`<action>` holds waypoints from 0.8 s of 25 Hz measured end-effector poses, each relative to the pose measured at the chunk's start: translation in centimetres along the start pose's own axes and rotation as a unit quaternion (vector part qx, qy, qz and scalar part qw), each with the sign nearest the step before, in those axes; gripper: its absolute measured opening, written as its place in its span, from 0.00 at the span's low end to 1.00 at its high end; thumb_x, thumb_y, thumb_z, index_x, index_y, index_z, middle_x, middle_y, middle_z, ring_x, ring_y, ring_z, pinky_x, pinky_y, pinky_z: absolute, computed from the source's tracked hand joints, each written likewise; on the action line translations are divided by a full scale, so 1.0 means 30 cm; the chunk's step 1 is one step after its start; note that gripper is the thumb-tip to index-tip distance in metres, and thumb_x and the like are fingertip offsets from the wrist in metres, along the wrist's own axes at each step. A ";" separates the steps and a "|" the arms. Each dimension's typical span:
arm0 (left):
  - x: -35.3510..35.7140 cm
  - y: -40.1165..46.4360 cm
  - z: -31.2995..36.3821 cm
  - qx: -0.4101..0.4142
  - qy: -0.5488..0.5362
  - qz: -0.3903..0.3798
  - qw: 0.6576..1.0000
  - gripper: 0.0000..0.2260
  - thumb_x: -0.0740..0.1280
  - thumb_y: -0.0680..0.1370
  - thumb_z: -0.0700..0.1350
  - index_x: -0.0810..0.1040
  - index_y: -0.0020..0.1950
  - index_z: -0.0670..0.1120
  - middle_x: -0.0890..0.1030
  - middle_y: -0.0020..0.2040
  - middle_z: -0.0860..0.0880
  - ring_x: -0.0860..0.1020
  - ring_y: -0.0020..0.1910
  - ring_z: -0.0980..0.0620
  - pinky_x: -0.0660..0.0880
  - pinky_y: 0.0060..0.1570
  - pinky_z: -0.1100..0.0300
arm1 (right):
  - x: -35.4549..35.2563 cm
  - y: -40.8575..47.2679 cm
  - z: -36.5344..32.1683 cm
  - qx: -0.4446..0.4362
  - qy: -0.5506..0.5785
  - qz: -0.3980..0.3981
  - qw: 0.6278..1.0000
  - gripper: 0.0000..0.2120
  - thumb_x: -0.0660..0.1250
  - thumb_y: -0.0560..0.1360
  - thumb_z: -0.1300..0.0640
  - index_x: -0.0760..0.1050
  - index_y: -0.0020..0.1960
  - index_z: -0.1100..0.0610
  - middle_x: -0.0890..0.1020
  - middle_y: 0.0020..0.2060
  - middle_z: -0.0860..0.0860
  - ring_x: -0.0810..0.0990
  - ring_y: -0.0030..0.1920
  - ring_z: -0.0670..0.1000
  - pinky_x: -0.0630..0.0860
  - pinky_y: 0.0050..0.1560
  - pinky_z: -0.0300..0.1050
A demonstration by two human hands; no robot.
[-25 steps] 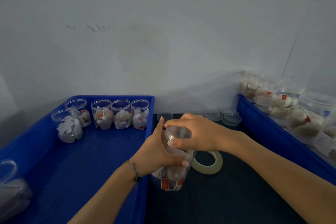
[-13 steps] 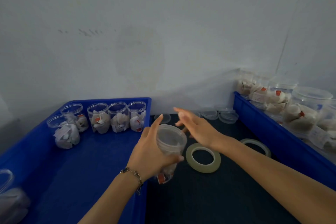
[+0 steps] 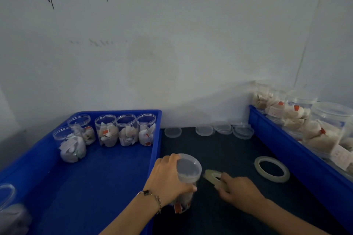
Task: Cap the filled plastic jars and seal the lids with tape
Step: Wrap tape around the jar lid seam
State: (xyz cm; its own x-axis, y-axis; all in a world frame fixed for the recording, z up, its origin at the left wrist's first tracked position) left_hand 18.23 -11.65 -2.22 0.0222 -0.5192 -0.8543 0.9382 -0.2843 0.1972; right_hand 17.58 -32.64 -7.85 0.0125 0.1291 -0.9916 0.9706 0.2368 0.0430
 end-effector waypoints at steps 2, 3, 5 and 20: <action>-0.001 0.020 -0.003 -0.029 -0.036 0.009 0.999 0.39 0.74 0.63 0.64 0.61 0.67 0.53 0.66 0.62 0.54 0.66 0.60 0.56 0.66 0.57 0.64 | -0.025 -0.031 0.001 0.002 0.011 0.025 1.000 0.12 0.56 0.77 0.39 0.66 0.47 0.47 0.72 0.31 0.43 0.69 0.28 0.42 0.64 0.28 0.33; 0.008 0.027 -0.001 -0.040 -0.057 0.002 0.998 0.39 0.74 0.65 0.63 0.60 0.68 0.52 0.65 0.64 0.53 0.66 0.61 0.56 0.67 0.58 0.63 | -0.038 -0.045 -0.001 0.000 0.016 0.035 0.999 0.11 0.56 0.77 0.39 0.66 0.47 0.47 0.71 0.30 0.43 0.69 0.28 0.42 0.64 0.28 0.33; 0.038 0.030 0.022 -0.033 -0.066 -0.038 0.997 0.38 0.72 0.68 0.61 0.58 0.69 0.50 0.61 0.65 0.51 0.67 0.61 0.55 0.69 0.59 0.62 | -0.072 -0.076 -0.014 -0.007 0.023 0.062 0.998 0.10 0.56 0.77 0.39 0.66 0.46 0.45 0.71 0.29 0.42 0.70 0.28 0.41 0.65 0.30 0.33; -0.038 -0.105 0.213 0.178 -0.030 -0.061 0.982 0.10 0.61 0.74 0.64 0.70 0.45 0.59 0.71 0.42 0.63 0.71 0.44 0.65 0.66 0.42 0.73 | -0.268 -0.268 -0.167 -0.163 0.005 0.262 0.951 0.12 0.62 0.69 0.46 0.73 0.31 0.52 0.68 0.18 0.42 0.66 0.18 0.44 0.59 0.21 0.30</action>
State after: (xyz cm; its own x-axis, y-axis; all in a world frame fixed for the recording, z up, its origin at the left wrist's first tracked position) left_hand 13.04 -15.30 1.19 -0.1128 -0.5073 -0.8544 0.7521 -0.6055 0.2602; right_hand 8.46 -30.77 0.39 0.4697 0.3211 -0.8224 0.7054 0.4237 0.5683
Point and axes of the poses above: each hand's wrist, its own y-axis towards the middle knuckle, its own x-axis out of the palm, z = x × y, the point moved 6 cm from there along y, towards the middle knuckle
